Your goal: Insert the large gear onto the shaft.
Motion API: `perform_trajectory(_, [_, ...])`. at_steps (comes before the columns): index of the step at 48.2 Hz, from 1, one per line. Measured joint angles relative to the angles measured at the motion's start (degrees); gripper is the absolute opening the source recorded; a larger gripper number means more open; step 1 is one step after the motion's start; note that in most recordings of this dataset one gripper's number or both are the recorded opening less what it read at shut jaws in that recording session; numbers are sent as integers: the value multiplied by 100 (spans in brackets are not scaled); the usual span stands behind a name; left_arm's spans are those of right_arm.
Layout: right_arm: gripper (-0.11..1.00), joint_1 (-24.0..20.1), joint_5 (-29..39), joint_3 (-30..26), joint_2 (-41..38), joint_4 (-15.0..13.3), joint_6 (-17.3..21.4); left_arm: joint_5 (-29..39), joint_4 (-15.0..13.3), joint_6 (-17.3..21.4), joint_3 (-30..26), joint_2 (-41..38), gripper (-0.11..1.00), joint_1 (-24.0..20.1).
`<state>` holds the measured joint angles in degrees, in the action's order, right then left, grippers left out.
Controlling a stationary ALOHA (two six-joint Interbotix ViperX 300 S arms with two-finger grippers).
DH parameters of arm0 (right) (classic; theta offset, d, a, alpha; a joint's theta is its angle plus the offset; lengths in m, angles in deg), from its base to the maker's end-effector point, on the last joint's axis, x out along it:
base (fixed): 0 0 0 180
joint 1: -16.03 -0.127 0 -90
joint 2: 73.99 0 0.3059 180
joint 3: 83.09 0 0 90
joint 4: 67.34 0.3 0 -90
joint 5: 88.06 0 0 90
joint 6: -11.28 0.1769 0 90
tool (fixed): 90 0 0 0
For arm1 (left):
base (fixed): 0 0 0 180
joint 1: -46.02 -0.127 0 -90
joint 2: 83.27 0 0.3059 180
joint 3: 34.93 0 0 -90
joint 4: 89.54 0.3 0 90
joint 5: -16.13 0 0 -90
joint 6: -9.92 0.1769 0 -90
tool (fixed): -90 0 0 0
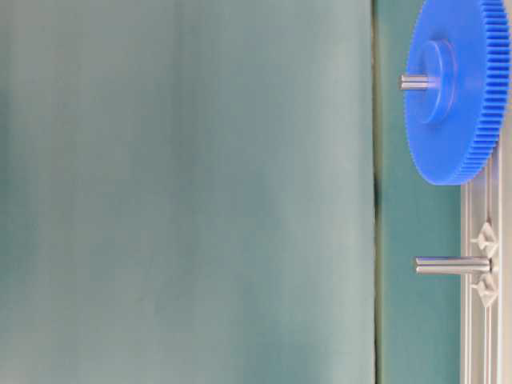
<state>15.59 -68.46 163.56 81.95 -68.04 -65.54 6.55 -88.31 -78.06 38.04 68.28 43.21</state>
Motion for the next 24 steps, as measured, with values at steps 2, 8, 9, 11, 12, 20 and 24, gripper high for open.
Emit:
perform_trajectory(2, [83, -9, 9, 0, 0, 0, 0, 0, 0, -9, 62, -18, 80, 0])
perform_trajectory(8, [83, 0, 9, -9, 9, 0, 0, -18, 0, -79, 220, -26, 80, 0])
perform_trajectory(9, [83, 0, 9, 0, 9, 0, 0, -18, 0, -123, 246, -26, 80, 0])
perform_trajectory(11, [83, -9, 9, -9, 0, 0, 0, -26, 9, -167, 290, -18, 80, 9])
perform_trajectory(12, [83, -9, 9, -9, 9, -9, 0, -35, 0, -193, 308, -18, 80, 0])
perform_trajectory(20, [83, 0, 9, 0, 0, 0, 0, -53, 9, -229, 721, -26, 80, 0])
perform_trajectory(24, [83, -9, 9, -9, 9, 0, 0, -70, 0, -220, 809, -26, 80, 0])
